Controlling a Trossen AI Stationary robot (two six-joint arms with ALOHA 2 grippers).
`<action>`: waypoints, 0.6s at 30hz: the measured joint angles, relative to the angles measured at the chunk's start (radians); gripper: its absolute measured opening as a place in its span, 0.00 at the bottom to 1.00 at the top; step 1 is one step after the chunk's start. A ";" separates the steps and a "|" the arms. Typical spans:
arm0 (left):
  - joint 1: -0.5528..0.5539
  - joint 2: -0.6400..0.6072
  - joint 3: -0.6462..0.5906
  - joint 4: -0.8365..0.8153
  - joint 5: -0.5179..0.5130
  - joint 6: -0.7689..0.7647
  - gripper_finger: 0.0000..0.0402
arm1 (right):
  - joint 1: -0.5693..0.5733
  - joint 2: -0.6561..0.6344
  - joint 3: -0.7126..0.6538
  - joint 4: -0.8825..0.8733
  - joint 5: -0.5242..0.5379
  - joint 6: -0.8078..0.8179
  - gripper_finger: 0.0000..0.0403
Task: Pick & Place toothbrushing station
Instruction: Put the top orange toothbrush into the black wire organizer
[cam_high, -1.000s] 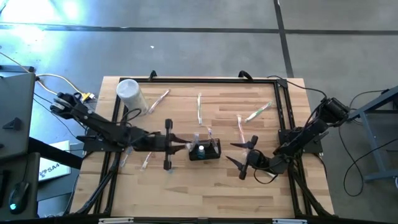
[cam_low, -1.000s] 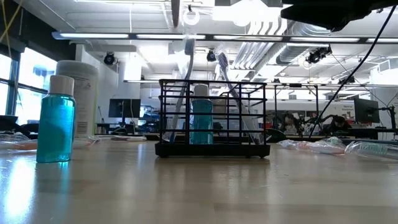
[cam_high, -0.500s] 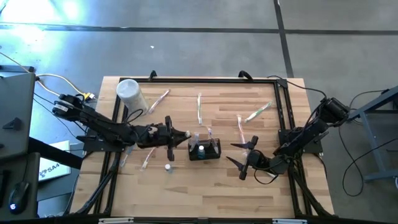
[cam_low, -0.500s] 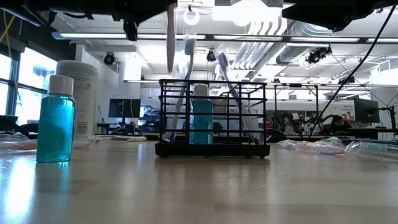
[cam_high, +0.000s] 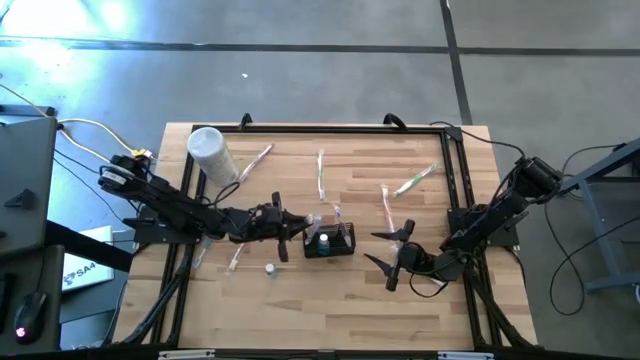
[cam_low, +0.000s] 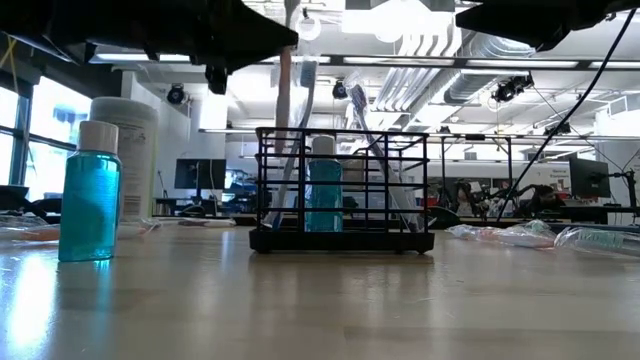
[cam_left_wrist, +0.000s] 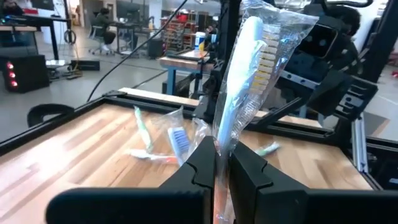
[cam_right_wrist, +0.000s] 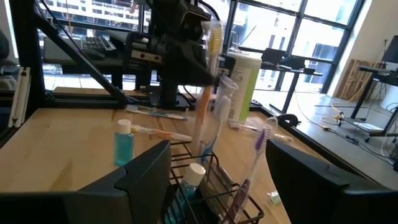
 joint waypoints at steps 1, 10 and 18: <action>0.000 0.003 0.000 0.000 -0.001 -0.002 0.04 | 0.000 0.000 0.000 0.000 0.000 0.001 0.63; 0.000 0.014 -0.119 0.172 -0.006 -0.060 0.04 | 0.000 0.000 0.000 0.000 -0.006 0.022 0.63; 0.000 0.014 -0.168 0.227 -0.009 -0.051 0.04 | 0.000 0.000 0.000 0.013 0.001 0.028 0.63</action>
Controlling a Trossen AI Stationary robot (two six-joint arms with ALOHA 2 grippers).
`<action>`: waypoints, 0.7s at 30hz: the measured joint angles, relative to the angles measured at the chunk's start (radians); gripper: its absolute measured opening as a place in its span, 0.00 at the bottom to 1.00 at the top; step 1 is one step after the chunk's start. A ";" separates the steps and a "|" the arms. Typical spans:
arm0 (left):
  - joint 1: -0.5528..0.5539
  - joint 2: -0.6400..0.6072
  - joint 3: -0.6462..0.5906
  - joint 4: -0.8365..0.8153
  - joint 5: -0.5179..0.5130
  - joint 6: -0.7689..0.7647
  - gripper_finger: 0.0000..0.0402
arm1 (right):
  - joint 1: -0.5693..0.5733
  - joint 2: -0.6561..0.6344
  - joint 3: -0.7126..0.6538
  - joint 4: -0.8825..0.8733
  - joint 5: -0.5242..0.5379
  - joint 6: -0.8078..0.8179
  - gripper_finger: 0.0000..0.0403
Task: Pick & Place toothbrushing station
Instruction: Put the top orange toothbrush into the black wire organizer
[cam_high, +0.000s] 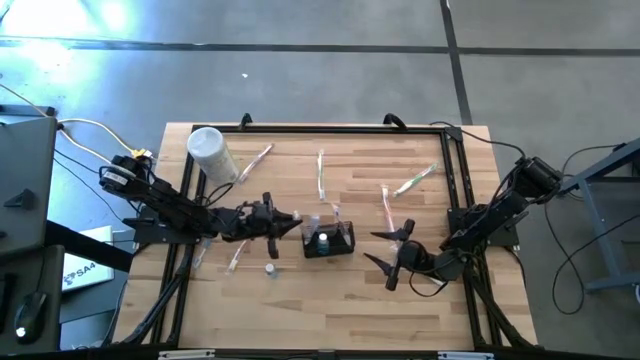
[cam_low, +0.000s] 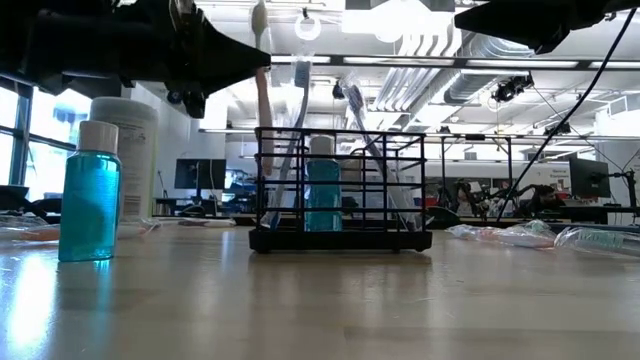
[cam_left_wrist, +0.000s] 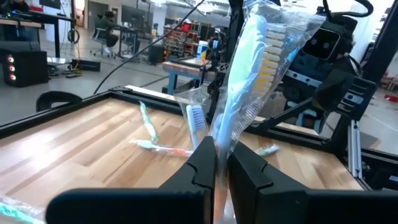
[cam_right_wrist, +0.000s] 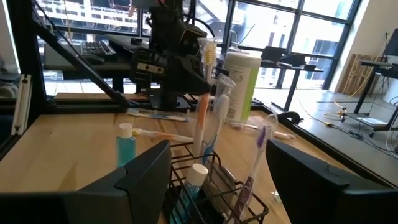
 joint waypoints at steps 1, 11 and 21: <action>0.000 0.000 0.000 -0.003 0.000 0.000 0.04 | -0.001 0.000 0.000 0.005 0.002 0.000 0.63; 0.000 0.010 0.000 -0.010 0.030 0.030 0.06 | -0.016 0.000 0.000 0.015 0.000 0.021 0.63; 0.000 0.010 0.000 -0.010 0.105 0.112 0.09 | -0.016 0.000 0.000 0.014 0.000 0.054 0.63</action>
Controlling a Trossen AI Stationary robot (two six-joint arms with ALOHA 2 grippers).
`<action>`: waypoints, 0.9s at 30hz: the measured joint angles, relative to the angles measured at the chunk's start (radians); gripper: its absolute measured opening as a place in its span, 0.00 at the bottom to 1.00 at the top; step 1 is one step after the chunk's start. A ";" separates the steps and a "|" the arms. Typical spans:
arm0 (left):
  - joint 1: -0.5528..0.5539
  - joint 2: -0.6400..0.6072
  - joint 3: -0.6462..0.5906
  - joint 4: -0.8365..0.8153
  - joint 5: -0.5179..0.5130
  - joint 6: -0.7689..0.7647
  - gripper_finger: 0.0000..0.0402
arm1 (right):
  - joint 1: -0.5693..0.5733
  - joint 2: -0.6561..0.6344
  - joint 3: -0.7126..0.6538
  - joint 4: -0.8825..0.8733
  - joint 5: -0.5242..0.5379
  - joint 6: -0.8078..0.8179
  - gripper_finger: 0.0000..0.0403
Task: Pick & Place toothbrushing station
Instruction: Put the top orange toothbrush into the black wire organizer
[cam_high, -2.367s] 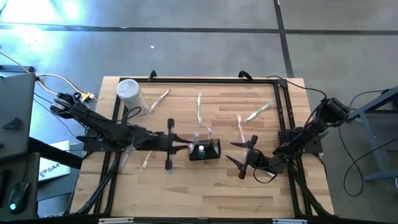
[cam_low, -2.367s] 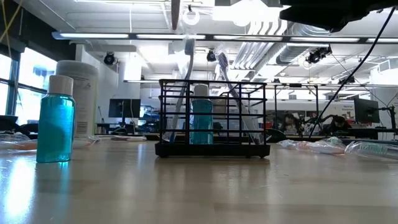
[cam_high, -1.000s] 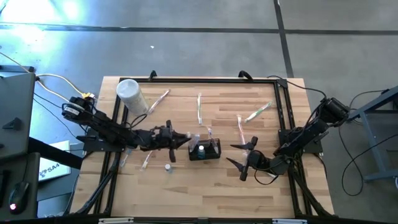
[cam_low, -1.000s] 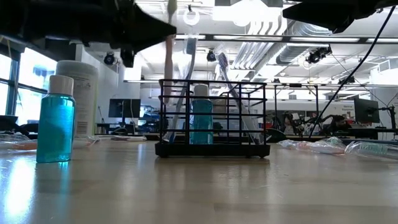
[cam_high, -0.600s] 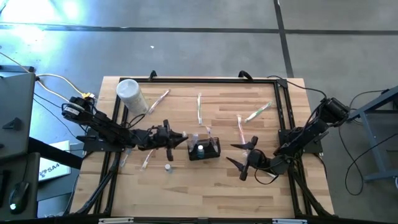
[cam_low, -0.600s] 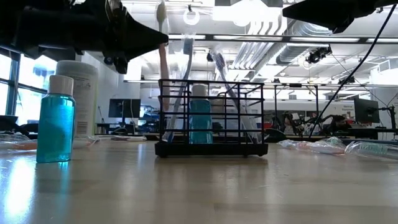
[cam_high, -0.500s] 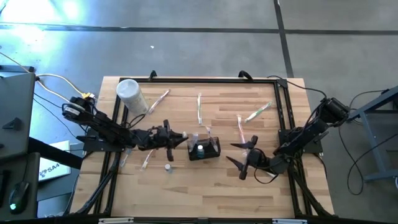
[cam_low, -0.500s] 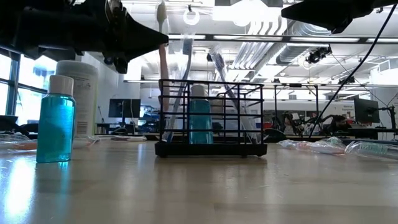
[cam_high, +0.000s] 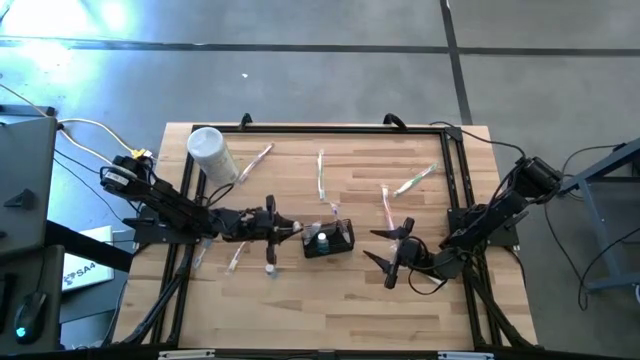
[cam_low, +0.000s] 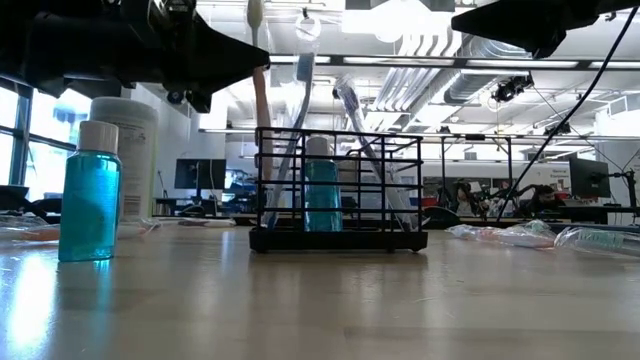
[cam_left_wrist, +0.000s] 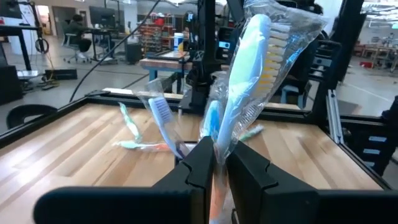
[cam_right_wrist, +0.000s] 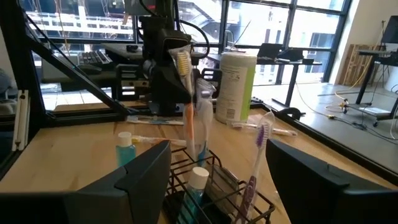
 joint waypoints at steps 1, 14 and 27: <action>0.000 0.000 0.000 0.003 -0.002 0.000 0.10 | 0.000 0.000 0.000 0.000 0.000 0.001 0.63; 0.034 0.000 0.073 -0.202 0.025 -0.008 0.13 | 0.000 0.000 0.000 0.000 0.000 0.026 0.63; 0.046 0.000 0.077 -0.212 0.073 -0.061 0.43 | 0.001 0.000 0.000 -0.001 0.000 0.025 0.63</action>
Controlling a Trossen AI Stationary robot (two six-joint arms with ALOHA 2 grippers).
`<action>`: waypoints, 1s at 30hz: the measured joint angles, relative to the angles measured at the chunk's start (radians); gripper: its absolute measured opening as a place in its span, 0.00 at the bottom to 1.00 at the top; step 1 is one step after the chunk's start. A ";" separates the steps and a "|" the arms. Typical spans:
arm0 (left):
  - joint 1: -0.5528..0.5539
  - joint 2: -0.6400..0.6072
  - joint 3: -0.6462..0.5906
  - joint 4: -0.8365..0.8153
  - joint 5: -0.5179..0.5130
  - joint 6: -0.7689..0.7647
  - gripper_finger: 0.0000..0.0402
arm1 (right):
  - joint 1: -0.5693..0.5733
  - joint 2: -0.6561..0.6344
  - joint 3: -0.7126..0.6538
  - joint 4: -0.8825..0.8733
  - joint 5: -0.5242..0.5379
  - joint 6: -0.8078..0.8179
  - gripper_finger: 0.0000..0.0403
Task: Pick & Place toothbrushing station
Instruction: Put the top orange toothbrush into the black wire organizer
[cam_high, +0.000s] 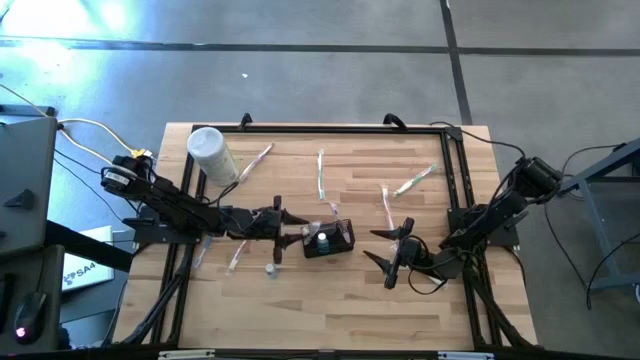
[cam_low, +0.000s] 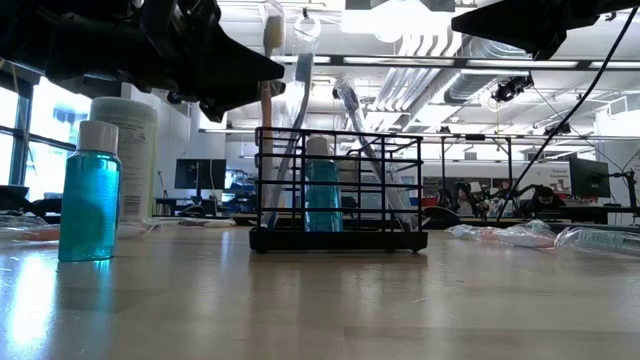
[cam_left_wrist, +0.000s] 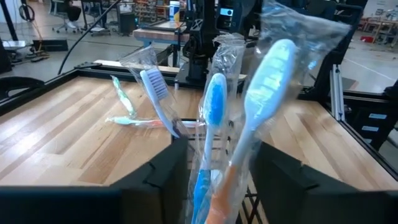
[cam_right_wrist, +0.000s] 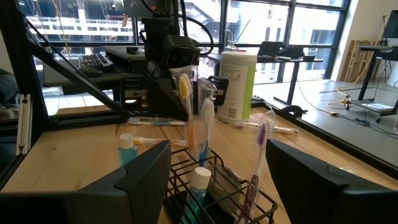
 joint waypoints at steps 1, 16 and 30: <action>0.000 0.000 0.000 0.000 -0.002 0.000 0.45 | 0.000 0.000 0.000 0.000 0.000 0.000 0.63; 0.000 0.000 0.000 -0.021 -0.053 -0.073 0.71 | 0.000 0.000 0.000 0.000 0.000 -0.002 0.63; 0.073 0.000 0.001 -0.086 -0.022 -0.224 0.72 | 0.000 0.000 0.000 -0.011 0.000 0.000 0.63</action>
